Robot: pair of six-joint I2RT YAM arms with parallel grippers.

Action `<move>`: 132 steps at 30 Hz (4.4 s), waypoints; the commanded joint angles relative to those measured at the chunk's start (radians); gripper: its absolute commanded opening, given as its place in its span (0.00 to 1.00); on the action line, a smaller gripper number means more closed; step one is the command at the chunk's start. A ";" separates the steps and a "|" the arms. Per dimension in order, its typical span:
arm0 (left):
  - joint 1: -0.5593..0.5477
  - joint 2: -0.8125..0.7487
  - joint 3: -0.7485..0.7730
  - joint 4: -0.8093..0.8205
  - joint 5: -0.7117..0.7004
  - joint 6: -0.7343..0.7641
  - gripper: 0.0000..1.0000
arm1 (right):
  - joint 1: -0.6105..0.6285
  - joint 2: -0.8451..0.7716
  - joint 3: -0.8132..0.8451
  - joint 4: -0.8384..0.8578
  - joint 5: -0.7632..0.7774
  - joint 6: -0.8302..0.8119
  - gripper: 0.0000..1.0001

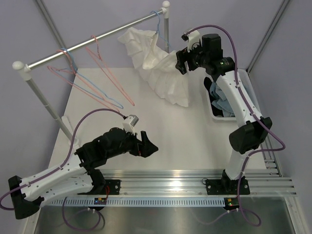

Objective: Remove the skirt from the hanger

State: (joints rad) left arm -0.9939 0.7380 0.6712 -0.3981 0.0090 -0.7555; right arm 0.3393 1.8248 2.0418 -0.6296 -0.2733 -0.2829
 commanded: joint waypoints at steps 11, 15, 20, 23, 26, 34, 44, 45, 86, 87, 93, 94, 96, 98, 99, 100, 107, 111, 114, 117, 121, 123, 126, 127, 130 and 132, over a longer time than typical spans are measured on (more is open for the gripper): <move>-0.003 0.009 0.027 0.030 0.017 0.021 0.93 | -0.005 0.119 0.207 -0.038 -0.217 -0.045 0.28; -0.003 0.000 0.025 0.036 0.031 0.005 0.93 | -0.003 0.126 0.284 -0.099 -0.290 -0.044 0.00; -0.003 -0.028 0.027 0.038 0.048 -0.010 0.93 | 0.001 0.053 0.250 -0.032 -0.299 0.022 0.00; -0.003 -0.051 0.031 0.031 0.052 -0.019 0.93 | 0.001 0.004 0.210 0.046 -0.305 0.083 0.00; -0.003 -0.071 0.036 0.016 0.059 -0.025 0.93 | 0.001 -0.030 0.189 0.097 -0.322 0.142 0.00; -0.003 -0.097 0.068 -0.024 0.078 -0.024 0.91 | 0.003 -0.130 0.074 0.266 -0.330 0.293 0.00; -0.003 -0.080 0.117 -0.044 0.098 -0.002 0.88 | 0.003 -0.170 0.047 0.318 -0.371 0.381 0.00; -0.003 -0.080 0.119 -0.042 0.098 -0.004 0.88 | 0.003 -0.164 0.057 0.309 -0.374 0.381 0.00; -0.002 0.104 0.031 0.105 0.167 0.068 0.88 | 0.052 0.361 0.418 0.122 -0.309 0.073 1.00; -0.002 0.109 0.031 0.107 0.167 0.070 0.88 | 0.052 0.370 0.426 0.120 -0.323 0.073 1.00; -0.002 0.123 0.034 0.113 0.172 0.073 0.88 | 0.059 0.392 0.417 0.120 -0.450 0.096 0.72; -0.002 0.126 0.034 0.113 0.174 0.074 0.88 | 0.061 0.399 0.420 0.117 -0.457 0.108 0.52; -0.002 0.124 0.034 0.111 0.177 0.071 0.87 | 0.061 0.404 0.417 0.125 -0.475 0.123 0.22; -0.002 0.115 0.033 0.108 0.175 0.070 0.87 | 0.066 0.400 0.416 0.139 -0.487 0.130 0.00; -0.002 0.112 0.028 0.108 0.174 0.067 0.87 | 0.067 0.396 0.416 0.143 -0.512 0.125 0.00; -0.002 0.107 0.027 0.107 0.174 0.065 0.87 | 0.072 0.390 0.416 0.156 -0.506 0.132 0.00; -0.002 0.083 0.030 0.090 0.174 0.059 0.87 | 0.102 0.306 0.361 0.175 -0.469 0.096 0.00; -0.002 0.066 0.031 0.074 0.167 0.059 0.87 | 0.107 0.263 0.325 0.225 -0.481 0.105 0.00; -0.002 0.049 0.033 0.062 0.160 0.056 0.87 | 0.107 0.295 0.438 0.145 -0.488 0.111 0.00; -0.002 0.032 0.039 0.050 0.155 0.054 0.87 | 0.107 0.295 0.495 0.123 -0.478 0.142 0.00; -0.002 0.020 0.045 0.038 0.154 0.050 0.87 | 0.112 0.205 0.402 0.252 -0.442 0.194 0.00; -0.002 0.006 0.041 0.039 0.154 0.042 0.86 | 0.110 0.188 0.394 0.272 -0.438 0.212 0.00; -0.002 -0.002 0.044 0.036 0.157 0.038 0.86 | 0.112 0.162 0.399 0.254 -0.437 0.225 0.00; -0.003 0.000 0.048 0.031 0.158 0.039 0.86 | 0.112 0.147 0.393 0.240 -0.432 0.223 0.00; -0.002 -0.002 0.088 0.010 0.160 0.045 0.86 | 0.121 0.087 0.335 0.180 -0.411 0.197 0.00; -0.002 -0.002 0.120 -0.001 0.163 0.054 0.86 | 0.125 0.035 0.256 0.182 -0.385 0.177 0.00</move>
State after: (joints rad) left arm -0.9939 0.7475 0.7193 -0.3977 0.1616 -0.7082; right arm 0.4454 1.9862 2.3436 -0.5068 -0.6895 -0.0864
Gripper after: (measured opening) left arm 0.870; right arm 0.082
